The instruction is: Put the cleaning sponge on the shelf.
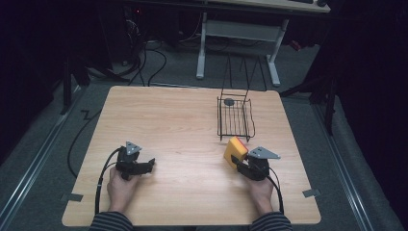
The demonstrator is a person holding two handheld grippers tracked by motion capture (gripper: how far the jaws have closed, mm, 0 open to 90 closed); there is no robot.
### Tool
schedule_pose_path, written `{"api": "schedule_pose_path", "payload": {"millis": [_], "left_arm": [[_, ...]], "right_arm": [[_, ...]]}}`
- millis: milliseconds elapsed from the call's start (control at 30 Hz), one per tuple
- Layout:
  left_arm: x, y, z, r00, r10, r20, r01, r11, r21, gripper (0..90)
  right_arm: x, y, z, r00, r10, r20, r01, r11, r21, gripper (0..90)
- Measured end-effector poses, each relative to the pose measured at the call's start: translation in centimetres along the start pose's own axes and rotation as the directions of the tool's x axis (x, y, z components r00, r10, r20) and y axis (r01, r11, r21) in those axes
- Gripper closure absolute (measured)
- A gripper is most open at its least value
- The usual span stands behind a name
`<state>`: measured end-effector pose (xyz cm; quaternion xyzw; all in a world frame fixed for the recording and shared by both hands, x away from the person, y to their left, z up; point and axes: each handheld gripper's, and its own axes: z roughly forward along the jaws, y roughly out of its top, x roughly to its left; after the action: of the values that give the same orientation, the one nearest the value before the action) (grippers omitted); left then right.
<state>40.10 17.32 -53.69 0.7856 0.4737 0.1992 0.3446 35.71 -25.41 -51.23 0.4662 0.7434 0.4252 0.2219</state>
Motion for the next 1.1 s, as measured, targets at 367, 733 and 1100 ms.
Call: {"api": "schedule_pose_path", "payload": {"millis": [367, 733, 1100], "left_arm": [[0.0, 0.0, 0.0, 1.0000, 0.002, 0.000, -0.002, 1.0000, 0.002, 17.3], [0.0, 0.0, 0.0, 1.0000, 0.001, 0.000, -0.001, 1.0000, 0.001, 17.3], [0.0, 0.0, 0.0, 1.0000, -0.001, 0.001, 0.001, 1.0000, 0.000, 17.3]], "right_arm": [[-0.2, 0.3, -1.2, 0.9997, 0.006, -0.024, -0.007, 1.000, -0.019, 60.7], [-0.1, 0.6, -2.6, 0.9987, -0.016, -0.048, 0.015, 1.000, -0.018, 60.6], [-0.4, 1.2, -4.7, 0.9989, -0.011, -0.045, 0.009, 0.999, -0.038, 60.6]]}}
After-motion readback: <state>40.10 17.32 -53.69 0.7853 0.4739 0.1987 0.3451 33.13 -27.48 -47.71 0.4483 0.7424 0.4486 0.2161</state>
